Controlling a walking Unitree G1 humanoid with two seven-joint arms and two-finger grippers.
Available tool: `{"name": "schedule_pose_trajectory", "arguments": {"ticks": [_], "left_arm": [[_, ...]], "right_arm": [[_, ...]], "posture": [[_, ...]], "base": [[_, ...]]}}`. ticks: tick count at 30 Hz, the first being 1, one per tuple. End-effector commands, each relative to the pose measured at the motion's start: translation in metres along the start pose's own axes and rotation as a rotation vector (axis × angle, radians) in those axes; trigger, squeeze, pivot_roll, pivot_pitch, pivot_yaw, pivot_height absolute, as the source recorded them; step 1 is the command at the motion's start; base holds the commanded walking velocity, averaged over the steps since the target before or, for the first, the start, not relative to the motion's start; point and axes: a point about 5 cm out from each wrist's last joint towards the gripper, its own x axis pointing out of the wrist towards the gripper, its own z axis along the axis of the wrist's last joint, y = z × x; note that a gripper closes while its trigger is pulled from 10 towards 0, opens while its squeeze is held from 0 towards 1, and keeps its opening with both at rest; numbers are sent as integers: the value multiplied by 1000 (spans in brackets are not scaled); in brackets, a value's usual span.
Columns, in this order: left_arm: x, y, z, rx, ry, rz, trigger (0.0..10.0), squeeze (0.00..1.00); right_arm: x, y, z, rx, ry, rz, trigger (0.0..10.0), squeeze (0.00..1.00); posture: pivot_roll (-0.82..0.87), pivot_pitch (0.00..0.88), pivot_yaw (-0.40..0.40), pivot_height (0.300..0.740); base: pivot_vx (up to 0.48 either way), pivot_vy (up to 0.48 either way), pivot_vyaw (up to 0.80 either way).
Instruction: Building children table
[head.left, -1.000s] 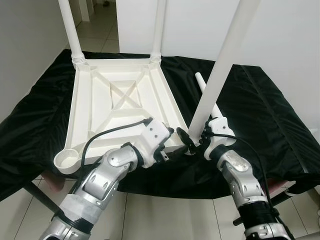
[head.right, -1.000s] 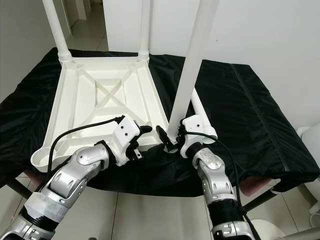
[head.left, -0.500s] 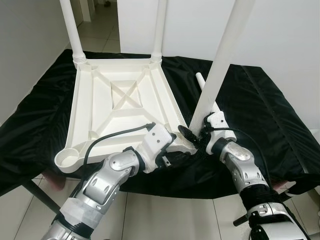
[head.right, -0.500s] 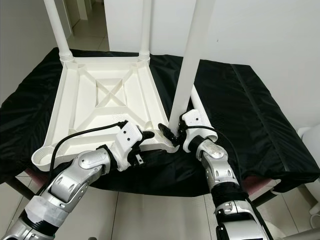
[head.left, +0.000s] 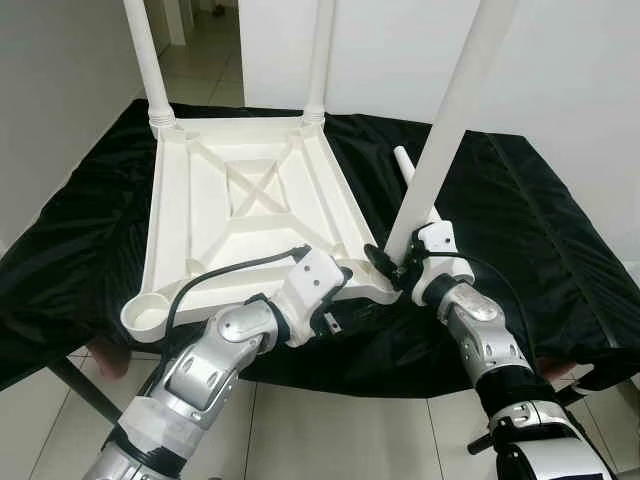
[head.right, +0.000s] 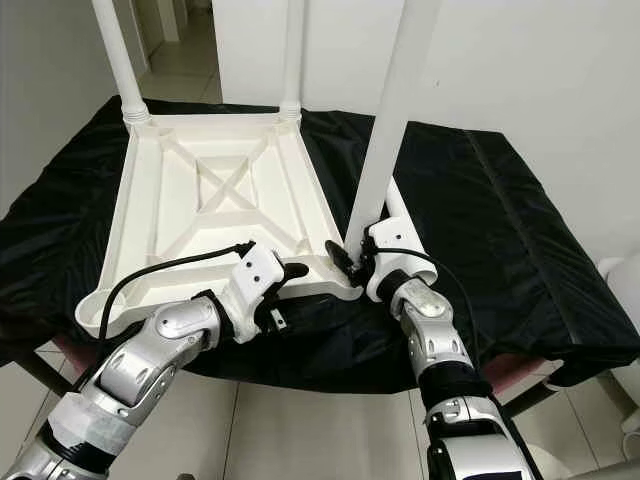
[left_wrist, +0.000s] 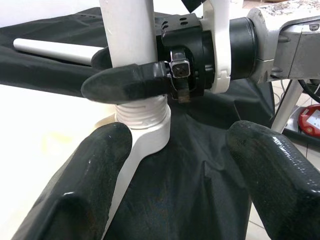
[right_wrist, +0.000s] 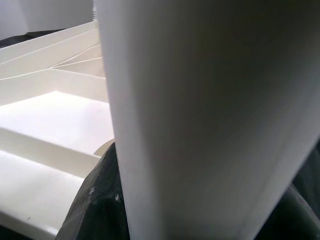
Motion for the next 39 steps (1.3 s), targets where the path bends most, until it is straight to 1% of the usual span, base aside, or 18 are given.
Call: {"name": "schedule_pose_trajectory", "arguments": {"ticks": [1,2,5,7,9,10,12,13,15,20,22,28,29,33,35,36,38,39], "left_arm": [[-1,-2,0,2,6,-30,10000,0],[-1,-2,0,2,6,-30,10000,0],[-1,-3,0,0,8,-33,10000,0],[-1,-3,0,-1,8,-36,10000,0],[-2,-4,0,-1,8,-39,10000,0],[-2,-4,0,-1,8,-39,10000,0],[-1,-4,-1,0,8,-40,10000,0],[-1,-4,-1,0,8,-40,10000,0],[0,-5,0,-5,5,-39,10000,0],[1,-5,0,-6,3,-38,10000,0],[1,-6,0,-8,1,-38,10000,0],[2,-8,0,-8,1,-50,10000,0],[2,-8,0,-7,0,-49,10000,0],[3,-6,1,-8,-2,-43,10000,0],[2,-7,0,-5,-4,-43,10000,0],[2,-9,0,-1,-7,-43,10000,0],[2,-9,0,0,-7,-44,10000,0],[2,-9,-1,-2,-7,-43,10000,0]], "right_arm": [[-2,-1,-9,12,39,-91,10000,0],[-2,-1,-9,12,39,-91,10000,0],[1,5,-9,48,28,-194,10000,0],[1,7,-9,59,32,-222,10000,0],[2,13,-10,94,38,-346,10000,0],[2,13,-10,94,38,-346,10000,0],[3,22,-9,93,43,-440,10000,0],[3,22,-9,93,43,-440,10000,0],[6,35,-9,94,43,-516,10000,0],[10,46,-8,141,33,-546,10000,0],[13,52,-2,167,0,-540,10000,0],[11,55,8,126,-30,-538,10000,0],[10,54,8,122,-32,-540,10000,1000],[6,50,9,132,-45,-535,10000,1000],[3,49,11,122,-64,-469,10000,1000],[-1,45,11,111,-65,-429,10000,208],[-4,44,11,109,-64,-411,10000,208],[-9,39,10,98,-60,-350,10000,0]], "posture": [[48,40,-44,740],[48,40,-44,740],[47,40,-44,740],[47,40,-44,740],[44,37,-48,740],[44,37,-48,740],[41,36,-49,740],[41,36,-49,740],[40,34,-50,740],[41,33,-52,740],[39,31,-51,740],[31,30,-51,740],[32,28,-52,740],[31,27,-53,740],[29,26,-57,740],[27,25,-62,740],[27,25,-62,740],[23,25,-67,740]], "base": [[0,0,0],[0,0,0],[0,0,0],[0,0,0],[0,0,0],[0,0,0],[0,0,0],[0,0,0],[0,0,0],[0,0,0],[0,0,0],[0,0,0],[0,0,0],[0,0,0],[0,0,0],[0,0,0],[0,0,0],[0,0,0]]}}
